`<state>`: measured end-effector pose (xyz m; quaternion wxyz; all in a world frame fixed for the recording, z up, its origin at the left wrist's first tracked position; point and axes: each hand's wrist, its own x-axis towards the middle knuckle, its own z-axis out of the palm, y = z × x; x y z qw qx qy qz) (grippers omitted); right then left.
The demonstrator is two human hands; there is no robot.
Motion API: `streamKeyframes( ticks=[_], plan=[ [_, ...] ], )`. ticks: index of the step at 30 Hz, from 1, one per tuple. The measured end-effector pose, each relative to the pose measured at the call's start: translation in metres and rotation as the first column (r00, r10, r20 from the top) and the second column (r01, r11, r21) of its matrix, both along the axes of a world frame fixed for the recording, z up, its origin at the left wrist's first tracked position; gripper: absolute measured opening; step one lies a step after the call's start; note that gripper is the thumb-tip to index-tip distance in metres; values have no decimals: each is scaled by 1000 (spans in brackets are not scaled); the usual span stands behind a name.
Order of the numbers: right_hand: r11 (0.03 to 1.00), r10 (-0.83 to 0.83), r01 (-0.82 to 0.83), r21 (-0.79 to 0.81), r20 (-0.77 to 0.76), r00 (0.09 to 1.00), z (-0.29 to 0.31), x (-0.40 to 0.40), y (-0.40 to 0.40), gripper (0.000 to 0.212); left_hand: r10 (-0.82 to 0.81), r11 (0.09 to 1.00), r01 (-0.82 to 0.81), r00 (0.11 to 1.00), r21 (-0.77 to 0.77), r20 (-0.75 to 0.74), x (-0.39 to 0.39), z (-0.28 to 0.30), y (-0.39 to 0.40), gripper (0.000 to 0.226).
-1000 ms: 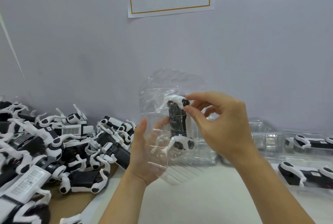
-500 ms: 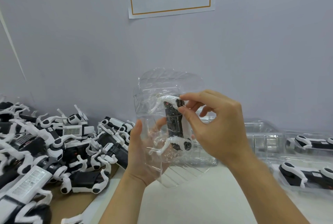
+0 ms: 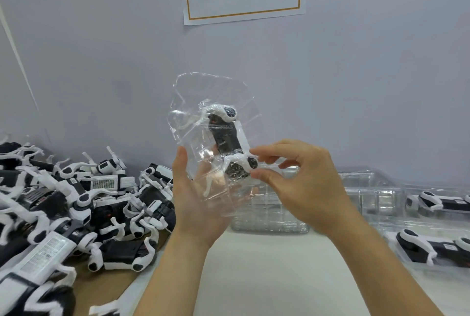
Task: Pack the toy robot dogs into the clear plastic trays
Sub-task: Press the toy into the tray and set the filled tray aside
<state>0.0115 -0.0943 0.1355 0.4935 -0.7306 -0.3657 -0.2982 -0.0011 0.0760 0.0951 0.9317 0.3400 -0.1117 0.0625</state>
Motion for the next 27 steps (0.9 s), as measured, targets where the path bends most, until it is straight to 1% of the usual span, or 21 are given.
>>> streamKeyframes(
  ticks=[4, 6, 9, 12, 15, 19, 20, 23, 25, 27],
  plan=[
    [1000, 24, -24, -15, 8, 1000, 0, -2, 4, 26, -18, 999, 16, 998, 27, 53, 0, 2, 1, 82],
    [1000, 23, -23, -16, 9, 1000, 0, -1, 4, 26, -18, 999, 16, 999, 39, 48, -1, 2, 1, 81],
    [1000, 19, -20, -24, -10, 1000, -2, 1, 3, 25, -23, 999, 22, 999, 48, 31, -1, 2, 2, 85],
    [998, 21, -27, -58, -110, 994, -5, 6, -2, 22, -8, 994, 2, 999, 105, 52, 0, 1, 4, 82],
    [993, 20, -42, -106, -204, 979, -8, 12, -9, 16, 67, 971, -73, 997, 229, 34, 1, -1, 6, 72],
    [986, -37, -7, -168, -258, 965, -11, 19, -15, 15, 134, 875, -157, 987, 458, 83, 1, 1, 4, 69],
    [980, -48, -9, -197, -285, 957, -12, 20, -17, 15, 150, 834, -185, 983, 520, 109, 1, 1, 4, 67],
    [955, -78, -34, -294, -359, 930, -17, 24, -25, 13, 187, 693, -265, 964, 671, 188, -1, 2, 2, 48],
    [952, -110, -17, -306, -393, 913, -19, 29, -32, 12, 213, 618, -286, 958, 733, 194, -2, 2, 1, 48],
    [961, -166, 50, -271, -425, 890, -20, 36, -43, 11, 226, 544, -291, 954, 787, 197, -1, 1, 2, 51]
  ],
)
